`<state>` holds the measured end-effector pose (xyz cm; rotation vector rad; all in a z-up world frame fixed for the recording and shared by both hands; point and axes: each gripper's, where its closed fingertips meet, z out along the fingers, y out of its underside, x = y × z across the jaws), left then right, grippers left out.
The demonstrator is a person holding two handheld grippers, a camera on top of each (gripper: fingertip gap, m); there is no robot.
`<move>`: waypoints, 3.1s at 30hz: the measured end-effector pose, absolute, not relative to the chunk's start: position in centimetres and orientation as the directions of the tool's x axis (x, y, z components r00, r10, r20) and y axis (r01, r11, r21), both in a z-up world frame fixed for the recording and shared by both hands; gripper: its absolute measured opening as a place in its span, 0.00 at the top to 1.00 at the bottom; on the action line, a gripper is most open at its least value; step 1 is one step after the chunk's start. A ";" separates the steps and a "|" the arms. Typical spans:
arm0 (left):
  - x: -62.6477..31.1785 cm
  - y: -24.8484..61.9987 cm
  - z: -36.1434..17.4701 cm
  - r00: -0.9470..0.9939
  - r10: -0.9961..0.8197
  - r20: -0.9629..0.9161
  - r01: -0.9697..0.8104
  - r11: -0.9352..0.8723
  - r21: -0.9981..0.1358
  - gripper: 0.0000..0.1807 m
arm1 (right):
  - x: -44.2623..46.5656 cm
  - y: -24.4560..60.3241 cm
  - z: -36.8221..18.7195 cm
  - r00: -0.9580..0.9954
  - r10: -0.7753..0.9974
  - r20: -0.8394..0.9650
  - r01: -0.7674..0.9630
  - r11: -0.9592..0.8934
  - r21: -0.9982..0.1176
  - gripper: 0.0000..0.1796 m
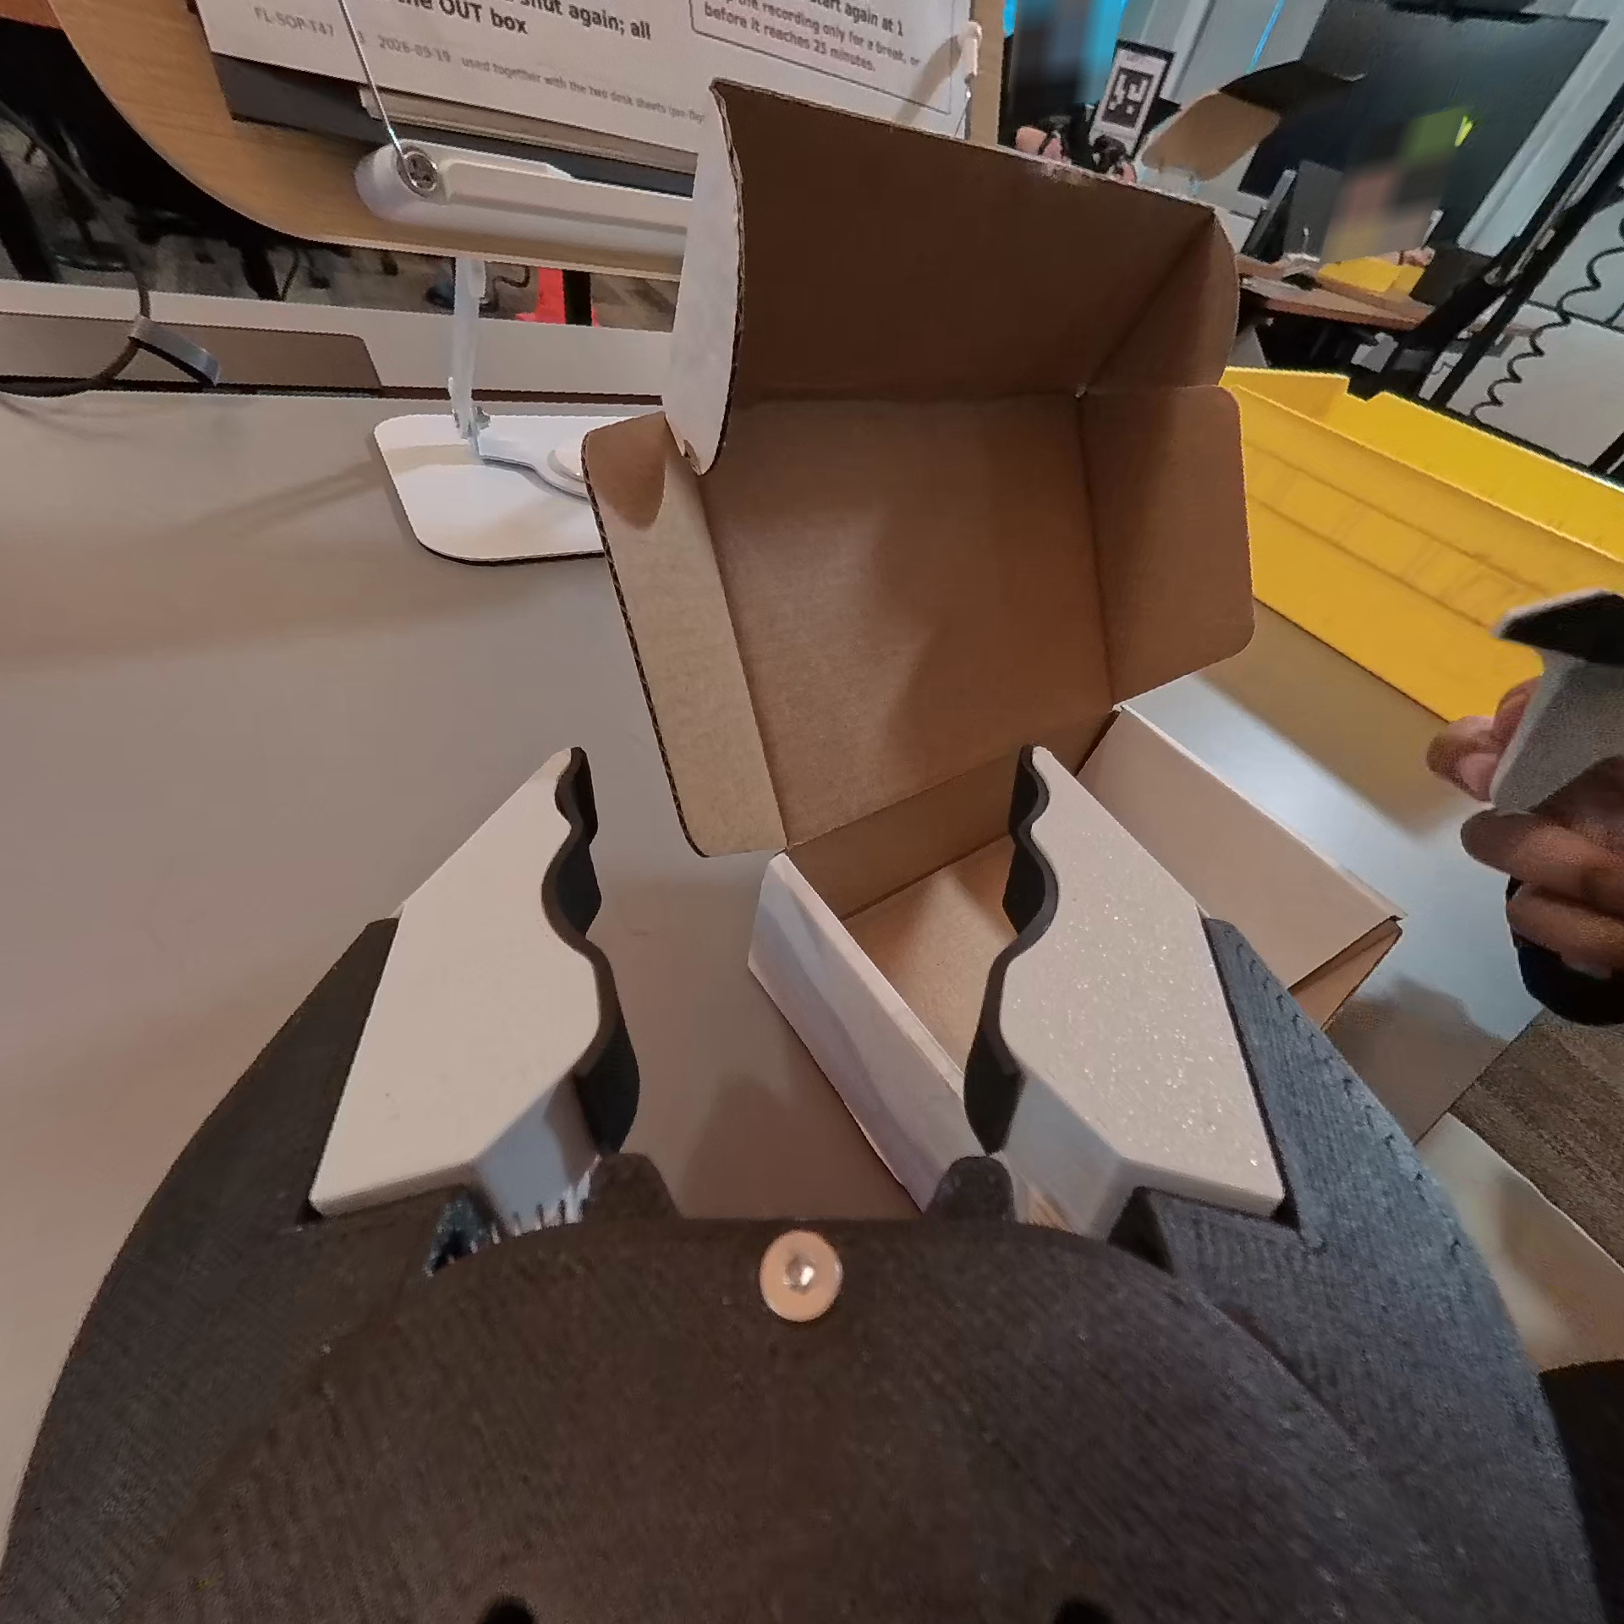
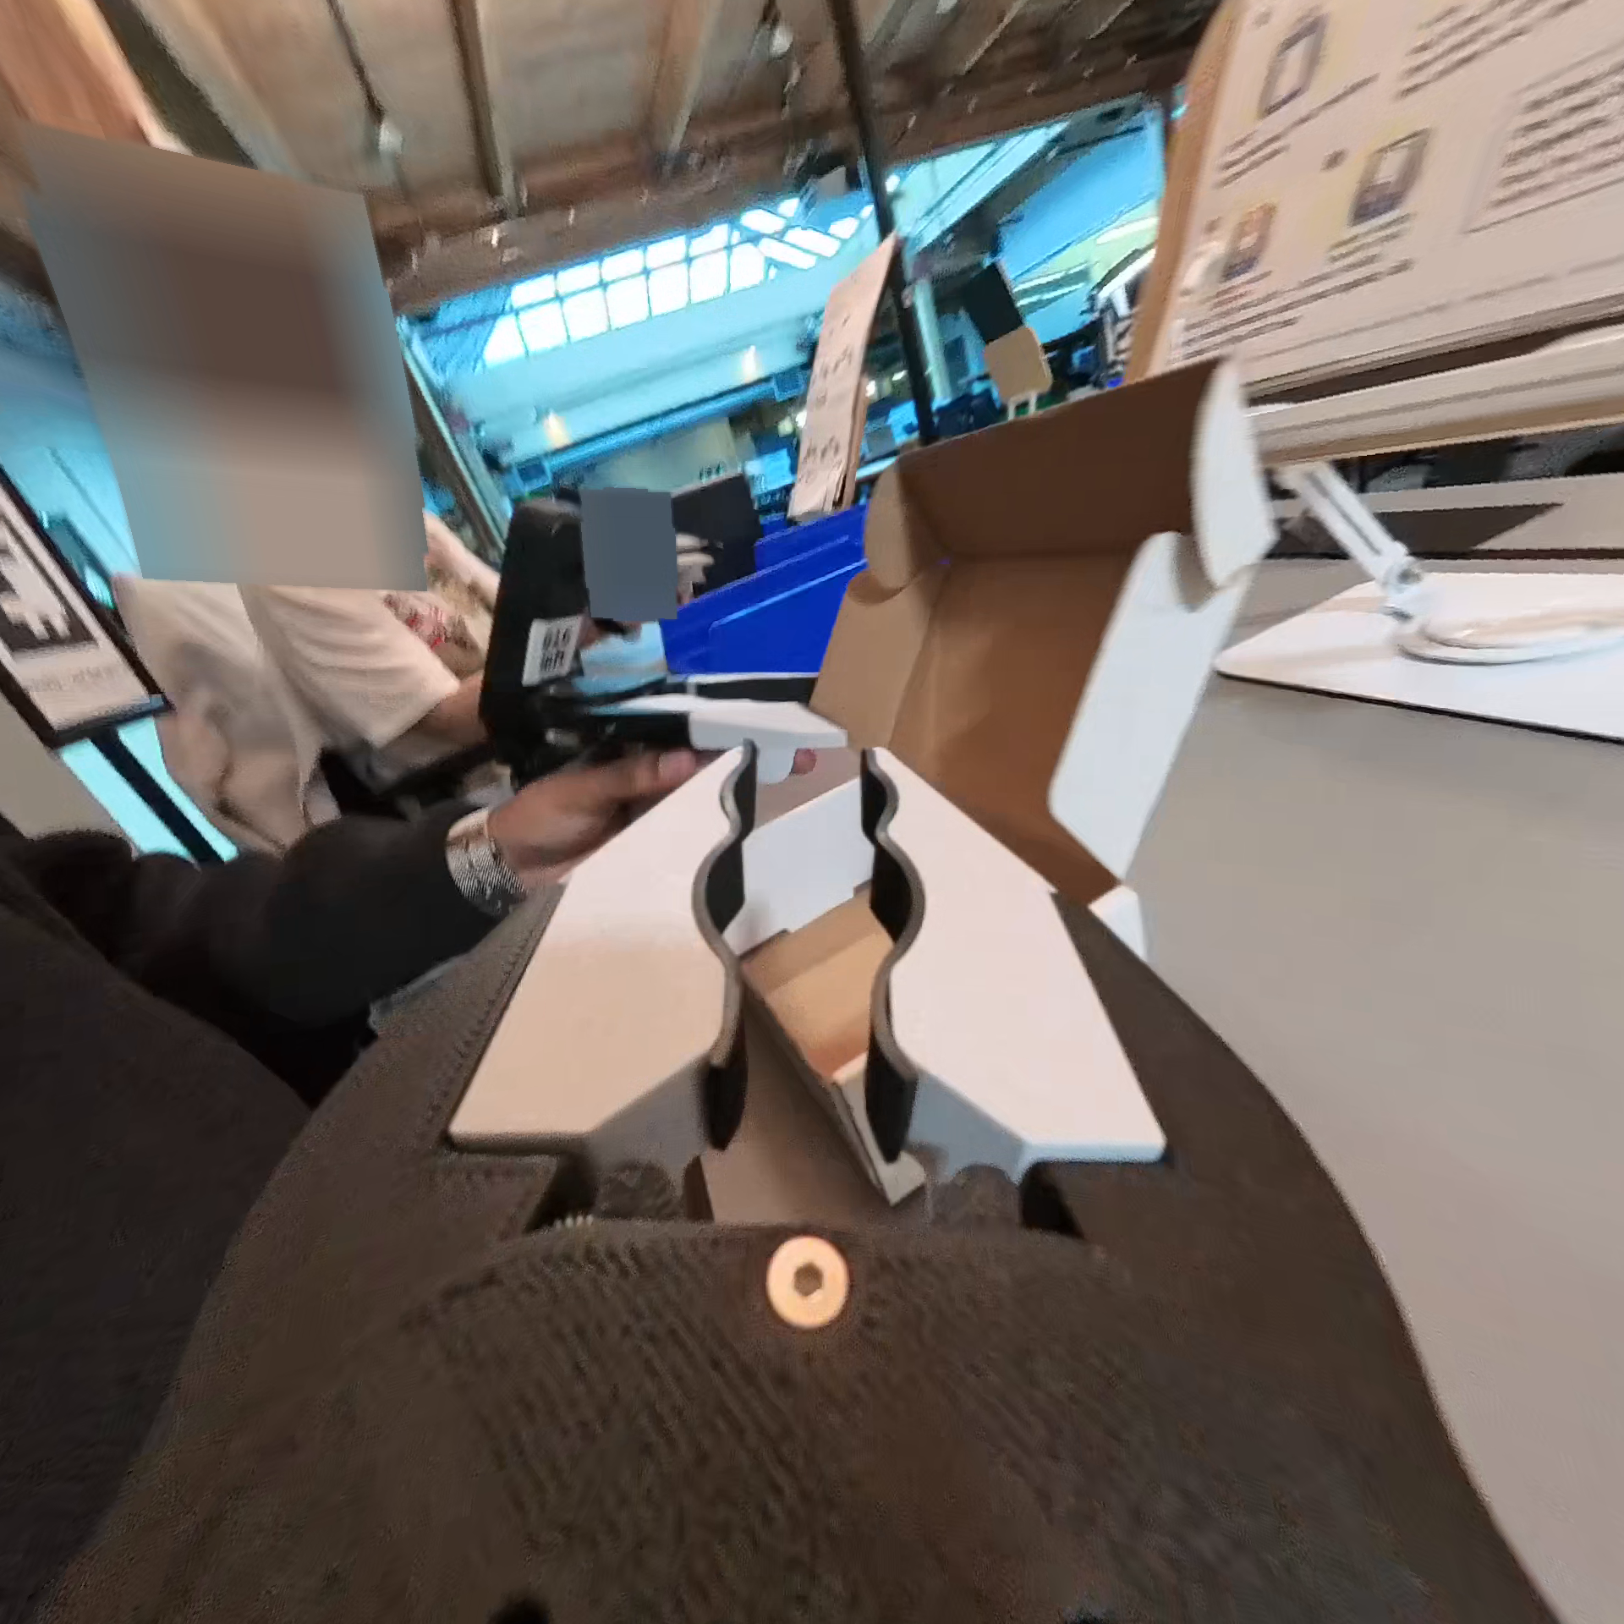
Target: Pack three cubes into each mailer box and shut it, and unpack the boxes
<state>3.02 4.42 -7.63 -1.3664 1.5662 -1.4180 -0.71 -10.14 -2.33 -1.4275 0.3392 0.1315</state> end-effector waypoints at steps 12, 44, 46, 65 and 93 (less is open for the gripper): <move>3.1 4.4 -7.7 -0.275 -0.942 0.192 -0.284 -0.111 -0.952 0.48 | -0.1 -10.2 -3.7 0.930 -0.106 -0.351 -0.343 0.087 -0.935 0.81; -2.6 34.4 -0.5 0.004 -0.980 -0.200 -0.585 0.160 -0.795 0.57 | 1.2 -12.3 -5.1 0.933 -0.250 -0.260 -0.263 0.023 -0.965 0.84; -3.9 39.5 -2.7 -0.129 -0.941 -0.313 -0.748 0.300 -0.593 0.59 | 1.5 -12.3 -5.2 0.927 -0.251 -0.277 -0.278 0.032 -0.960 0.84; -2.5 47.5 -14.0 -0.803 -0.507 -0.313 -0.588 0.759 0.280 0.64 | 3.5 -12.6 -6.4 0.854 -0.285 -0.435 -0.432 0.077 -0.899 0.85; -3.1 1.8 -3.7 -0.729 -0.182 -0.660 -0.154 0.983 -0.101 0.75 | 1.5 -13.2 -3.6 0.879 -0.181 -0.441 -0.422 0.133 -0.897 0.88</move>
